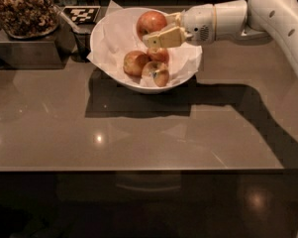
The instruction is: Pick apple from white bowl
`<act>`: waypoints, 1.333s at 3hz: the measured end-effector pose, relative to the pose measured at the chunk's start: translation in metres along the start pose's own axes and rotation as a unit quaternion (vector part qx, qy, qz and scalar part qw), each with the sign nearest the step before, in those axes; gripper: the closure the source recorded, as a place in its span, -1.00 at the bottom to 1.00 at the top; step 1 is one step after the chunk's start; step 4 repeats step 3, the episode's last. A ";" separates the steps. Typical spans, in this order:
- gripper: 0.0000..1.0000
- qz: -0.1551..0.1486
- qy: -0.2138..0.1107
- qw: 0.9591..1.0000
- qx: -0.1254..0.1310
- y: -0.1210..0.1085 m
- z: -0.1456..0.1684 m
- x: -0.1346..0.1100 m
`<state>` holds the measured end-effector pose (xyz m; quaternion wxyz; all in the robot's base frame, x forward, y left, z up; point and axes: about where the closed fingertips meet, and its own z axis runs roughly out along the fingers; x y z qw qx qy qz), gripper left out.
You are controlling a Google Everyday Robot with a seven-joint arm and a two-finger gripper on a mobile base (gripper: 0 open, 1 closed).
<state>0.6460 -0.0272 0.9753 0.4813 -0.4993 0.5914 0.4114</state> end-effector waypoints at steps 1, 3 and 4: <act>1.00 0.001 -0.070 0.996 -0.047 0.033 -0.025 -0.035; 1.00 0.013 -0.009 1.000 0.000 0.088 -0.078 -0.011; 1.00 0.013 -0.009 1.000 0.000 0.088 -0.078 -0.011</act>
Offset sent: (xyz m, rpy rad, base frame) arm -0.1241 -0.0765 0.0220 -0.0595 0.0622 0.0045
